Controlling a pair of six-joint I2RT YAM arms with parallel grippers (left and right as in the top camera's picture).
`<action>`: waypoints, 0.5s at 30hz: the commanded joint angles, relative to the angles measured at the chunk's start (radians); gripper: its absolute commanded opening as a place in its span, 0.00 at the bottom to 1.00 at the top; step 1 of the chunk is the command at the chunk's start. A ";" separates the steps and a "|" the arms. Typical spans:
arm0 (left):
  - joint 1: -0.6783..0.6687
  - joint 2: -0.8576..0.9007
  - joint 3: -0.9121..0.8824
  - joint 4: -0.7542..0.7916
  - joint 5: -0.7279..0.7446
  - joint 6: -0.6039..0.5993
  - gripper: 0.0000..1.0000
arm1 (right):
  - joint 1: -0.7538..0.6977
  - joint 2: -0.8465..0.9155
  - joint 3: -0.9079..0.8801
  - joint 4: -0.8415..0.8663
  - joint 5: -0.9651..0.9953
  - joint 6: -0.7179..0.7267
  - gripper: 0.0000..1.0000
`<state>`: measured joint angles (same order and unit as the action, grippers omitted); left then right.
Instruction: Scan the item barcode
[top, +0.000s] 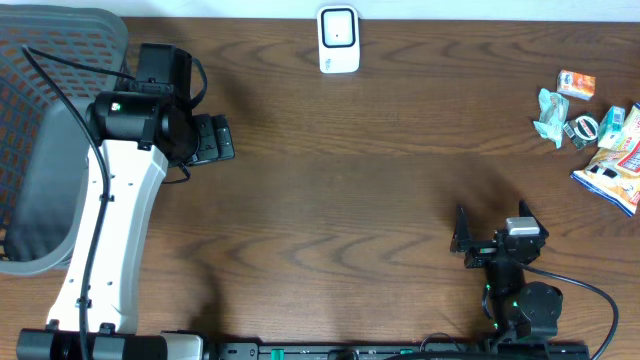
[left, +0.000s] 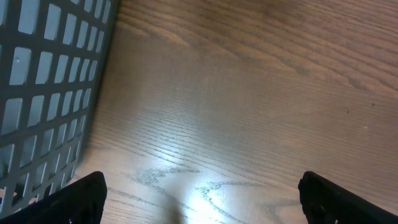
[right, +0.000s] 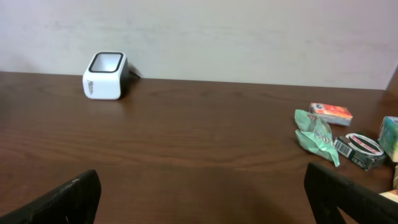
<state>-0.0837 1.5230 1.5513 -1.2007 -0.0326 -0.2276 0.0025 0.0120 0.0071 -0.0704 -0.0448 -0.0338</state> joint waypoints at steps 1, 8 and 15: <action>0.005 0.003 -0.001 -0.010 -0.010 0.014 0.98 | 0.005 -0.006 -0.002 -0.004 0.009 0.011 0.99; 0.004 0.003 -0.023 -0.014 0.058 0.013 0.98 | 0.005 -0.006 -0.002 -0.004 0.009 0.011 0.99; 0.004 -0.039 -0.192 0.054 0.077 0.014 0.98 | 0.005 -0.006 -0.002 -0.004 0.009 0.011 0.99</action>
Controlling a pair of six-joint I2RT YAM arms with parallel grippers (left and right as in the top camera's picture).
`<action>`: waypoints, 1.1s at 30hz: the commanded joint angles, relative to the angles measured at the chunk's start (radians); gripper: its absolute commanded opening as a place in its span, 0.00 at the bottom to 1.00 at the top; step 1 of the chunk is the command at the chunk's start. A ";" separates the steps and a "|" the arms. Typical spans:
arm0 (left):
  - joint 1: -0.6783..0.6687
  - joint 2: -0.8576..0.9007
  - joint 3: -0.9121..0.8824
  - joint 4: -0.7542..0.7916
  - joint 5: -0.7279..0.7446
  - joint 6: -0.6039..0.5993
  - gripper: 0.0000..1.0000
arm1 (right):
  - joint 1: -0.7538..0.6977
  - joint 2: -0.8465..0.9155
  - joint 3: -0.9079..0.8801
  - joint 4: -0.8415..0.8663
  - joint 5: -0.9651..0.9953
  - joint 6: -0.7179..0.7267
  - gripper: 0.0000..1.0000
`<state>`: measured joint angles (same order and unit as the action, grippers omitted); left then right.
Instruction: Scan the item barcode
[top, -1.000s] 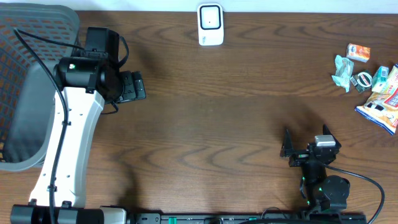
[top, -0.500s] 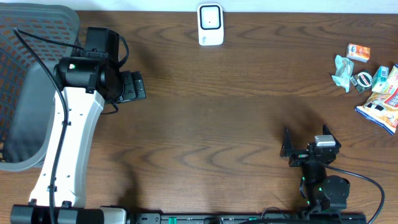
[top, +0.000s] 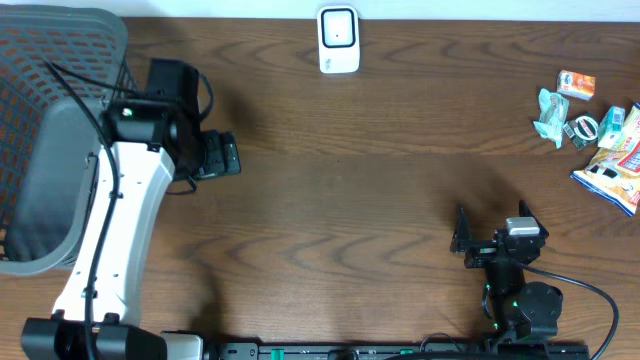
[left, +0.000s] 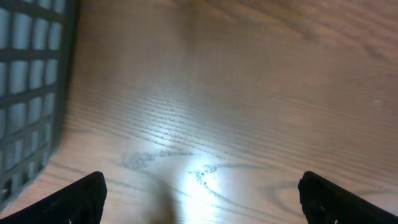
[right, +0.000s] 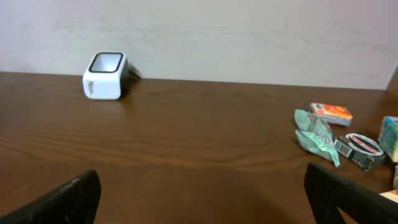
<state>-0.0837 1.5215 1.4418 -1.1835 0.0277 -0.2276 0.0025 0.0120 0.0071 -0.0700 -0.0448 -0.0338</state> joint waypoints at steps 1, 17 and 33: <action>0.004 -0.055 -0.121 0.069 0.017 0.014 0.98 | 0.005 -0.006 -0.002 -0.005 0.009 0.011 0.99; 0.004 -0.607 -0.725 0.504 0.053 0.045 0.98 | 0.005 -0.006 -0.002 -0.005 0.009 0.011 0.99; 0.004 -1.204 -1.174 0.881 0.127 0.111 0.98 | 0.005 -0.006 -0.002 -0.005 0.009 0.011 0.99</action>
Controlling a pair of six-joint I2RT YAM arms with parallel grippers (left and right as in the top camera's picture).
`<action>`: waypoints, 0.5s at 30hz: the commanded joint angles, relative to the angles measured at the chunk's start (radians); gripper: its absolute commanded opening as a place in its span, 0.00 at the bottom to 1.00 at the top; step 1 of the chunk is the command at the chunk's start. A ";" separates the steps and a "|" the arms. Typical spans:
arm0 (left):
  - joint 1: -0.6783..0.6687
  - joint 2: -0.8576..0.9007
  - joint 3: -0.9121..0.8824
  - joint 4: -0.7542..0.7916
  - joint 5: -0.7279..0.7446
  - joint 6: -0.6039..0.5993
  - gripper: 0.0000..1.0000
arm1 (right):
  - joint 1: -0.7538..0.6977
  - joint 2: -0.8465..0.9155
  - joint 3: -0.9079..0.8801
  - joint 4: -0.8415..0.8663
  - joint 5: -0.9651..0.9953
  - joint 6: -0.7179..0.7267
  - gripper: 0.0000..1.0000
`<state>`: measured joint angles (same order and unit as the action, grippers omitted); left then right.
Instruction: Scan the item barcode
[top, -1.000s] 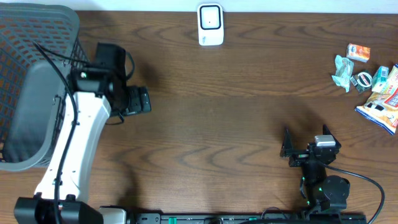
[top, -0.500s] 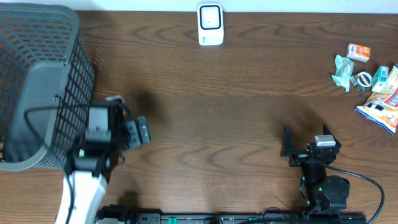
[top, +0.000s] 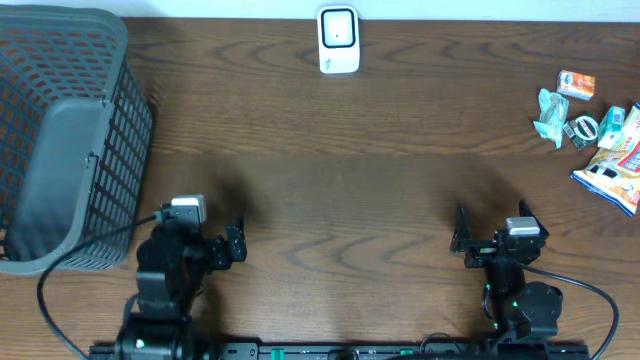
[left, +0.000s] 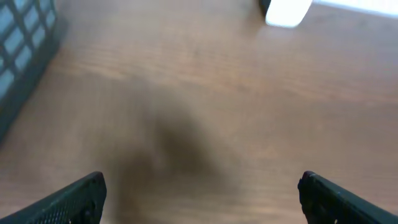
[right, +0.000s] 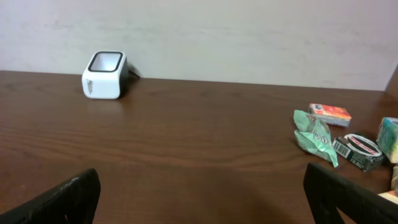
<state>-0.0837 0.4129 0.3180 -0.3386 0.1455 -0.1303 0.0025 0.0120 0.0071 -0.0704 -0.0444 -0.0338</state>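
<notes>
The white barcode scanner (top: 338, 40) stands at the table's far edge; it also shows in the right wrist view (right: 104, 74) and, blurred, in the left wrist view (left: 287, 11). The items lie in a heap at the far right: an orange box (top: 576, 83), a green packet (right: 316, 135), a black-and-white taped box (right: 356, 149) and a snack bag (top: 615, 170). My left gripper (top: 232, 252) sits low at the front left, open and holding nothing (left: 202, 193). At the front right my right gripper (top: 490, 228) is also open and holds nothing (right: 202, 193).
A grey mesh basket (top: 60, 140) fills the left end of the table, and its wall shows at the left edge of the left wrist view (left: 18, 43). A pale wall rises behind the table's far edge. The left wrist view is blurred.
My left arm was stretched out with its gripper beside the basket's right wall. Now it is folded back at the front left. The right arm has not moved.
My left gripper stood open over the table right beside the basket. Then it was a little nearer and further from the basket, still open. Now it rests folded at the front left. The right gripper stayed open at the front right throughout, and the items have not moved.
</notes>
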 joint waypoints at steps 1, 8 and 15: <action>0.004 -0.127 -0.063 0.043 0.009 0.014 0.98 | 0.005 -0.006 -0.002 -0.004 0.009 0.011 0.99; 0.004 -0.271 -0.145 0.177 0.007 0.014 0.98 | 0.005 -0.006 -0.002 -0.004 0.009 0.011 0.99; 0.014 -0.351 -0.262 0.408 0.000 0.014 0.98 | 0.005 -0.006 -0.002 -0.004 0.009 0.011 0.99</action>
<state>-0.0807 0.0952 0.0895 0.0280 0.1513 -0.1295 0.0025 0.0116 0.0071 -0.0704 -0.0444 -0.0338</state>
